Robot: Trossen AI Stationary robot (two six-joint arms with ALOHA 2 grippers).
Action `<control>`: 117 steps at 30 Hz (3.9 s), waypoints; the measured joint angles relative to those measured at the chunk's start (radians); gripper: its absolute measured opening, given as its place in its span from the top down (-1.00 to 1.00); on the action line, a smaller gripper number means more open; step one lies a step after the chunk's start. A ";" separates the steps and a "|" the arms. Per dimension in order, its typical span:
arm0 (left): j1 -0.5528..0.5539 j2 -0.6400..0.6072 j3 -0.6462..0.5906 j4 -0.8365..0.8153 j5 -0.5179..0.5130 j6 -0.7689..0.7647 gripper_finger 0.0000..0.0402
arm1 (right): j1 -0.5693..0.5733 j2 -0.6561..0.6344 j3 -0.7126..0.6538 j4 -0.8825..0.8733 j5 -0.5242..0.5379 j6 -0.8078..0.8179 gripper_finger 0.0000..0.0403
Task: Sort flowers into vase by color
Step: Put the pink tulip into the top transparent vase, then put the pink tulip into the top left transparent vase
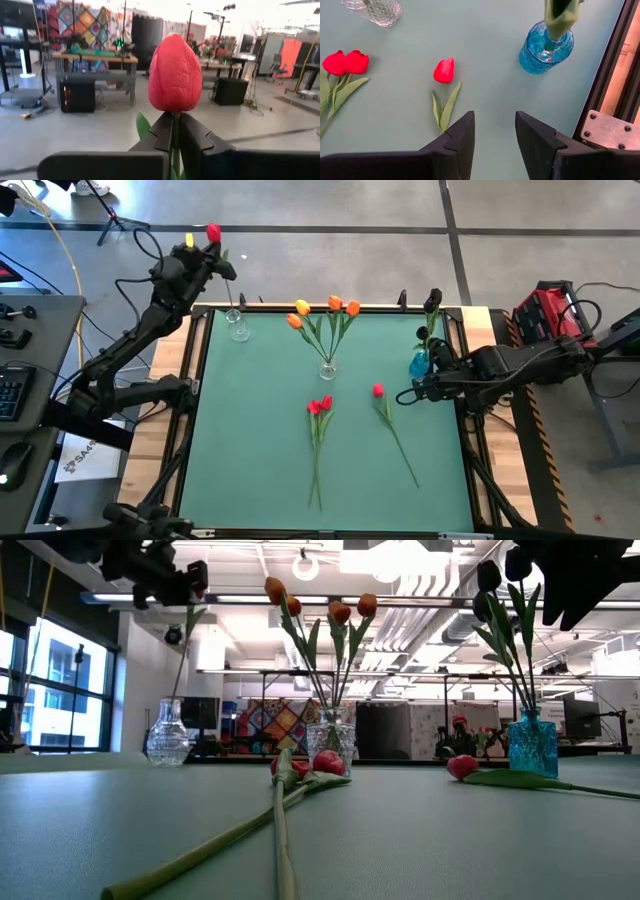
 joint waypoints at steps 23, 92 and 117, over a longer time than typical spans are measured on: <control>0.000 -0.061 0.000 -0.186 -0.005 -0.093 0.05 | 0.000 0.000 0.000 -0.001 0.025 -0.026 0.35; -0.176 -0.295 0.207 -0.846 0.286 -0.185 0.04 | 0.182 0.148 -0.616 1.100 -0.095 -0.037 0.23; -0.707 -0.374 0.003 -0.881 0.056 -0.604 0.31 | 0.176 0.354 -0.635 1.286 -0.241 -0.112 0.86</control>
